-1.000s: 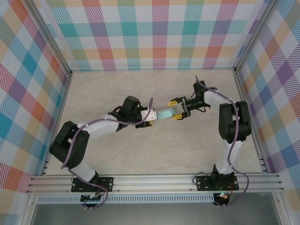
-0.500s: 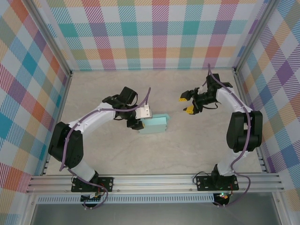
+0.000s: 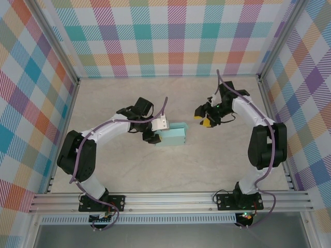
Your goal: Fold the paper box
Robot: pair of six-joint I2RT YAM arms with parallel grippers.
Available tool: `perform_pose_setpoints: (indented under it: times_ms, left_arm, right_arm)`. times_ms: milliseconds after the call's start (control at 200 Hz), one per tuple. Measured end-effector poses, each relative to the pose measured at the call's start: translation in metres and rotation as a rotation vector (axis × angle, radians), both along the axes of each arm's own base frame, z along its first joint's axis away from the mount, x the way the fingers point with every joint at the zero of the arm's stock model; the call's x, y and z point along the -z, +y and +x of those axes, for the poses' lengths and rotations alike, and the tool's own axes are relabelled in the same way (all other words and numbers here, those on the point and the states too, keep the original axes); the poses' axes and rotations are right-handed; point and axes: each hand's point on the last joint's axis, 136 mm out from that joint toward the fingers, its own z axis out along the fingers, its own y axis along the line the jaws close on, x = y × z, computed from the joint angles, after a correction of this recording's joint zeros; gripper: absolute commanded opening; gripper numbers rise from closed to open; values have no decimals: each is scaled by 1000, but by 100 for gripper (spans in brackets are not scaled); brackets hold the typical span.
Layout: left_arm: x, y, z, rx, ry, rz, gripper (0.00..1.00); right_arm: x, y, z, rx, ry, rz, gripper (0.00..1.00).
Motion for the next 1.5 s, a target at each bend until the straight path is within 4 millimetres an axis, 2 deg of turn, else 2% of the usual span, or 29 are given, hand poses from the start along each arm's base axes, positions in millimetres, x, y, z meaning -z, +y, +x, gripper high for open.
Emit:
perform_pose_setpoints:
  times_ms: [175, 360, 480, 535, 605, 680, 785, 925, 1030, 1190, 1500]
  left_arm:
    - [-2, -3, 1, -3, -2, -18, 60]
    - [-1, -5, 0, 1, 1, -29, 55]
    - [-2, -6, 1, 13, -10, -35, 52]
    - [-1, -6, 1, 20, -11, -35, 52]
    - [1, -8, 0, 35, -7, -38, 51]
    - [3, -9, -1, 47, -3, -39, 51]
    - [3, -10, -2, 60, 0, -47, 51]
    - [2, -10, -2, 73, 1, -57, 51]
    - [1, -12, -4, 82, 6, -71, 51]
    - [-1, -15, -3, 90, 13, -104, 50]
    - [4, -24, 3, 102, 17, -143, 51]
  right_arm:
    - [-10, 19, -3, -114, -98, -53, 56]
    - [-16, 15, 3, -171, -200, -91, 61]
    - [-32, 15, 2, -319, -449, -105, 65]
    - [-41, 17, -9, -438, -608, -105, 69]
    - [-49, 24, -28, -607, -812, -98, 78]
    - [-53, 32, -43, -775, -999, -85, 79]
    - [-46, 41, -50, -966, -1167, -53, 79]
    - [-23, 49, -42, -1103, -1244, -34, 82]
    - [-9, 53, -37, -1159, -1269, -27, 83]
    - [0, 62, -31, -1218, -1302, -17, 84]
    - [22, 79, -39, -1312, -1268, -21, 79]
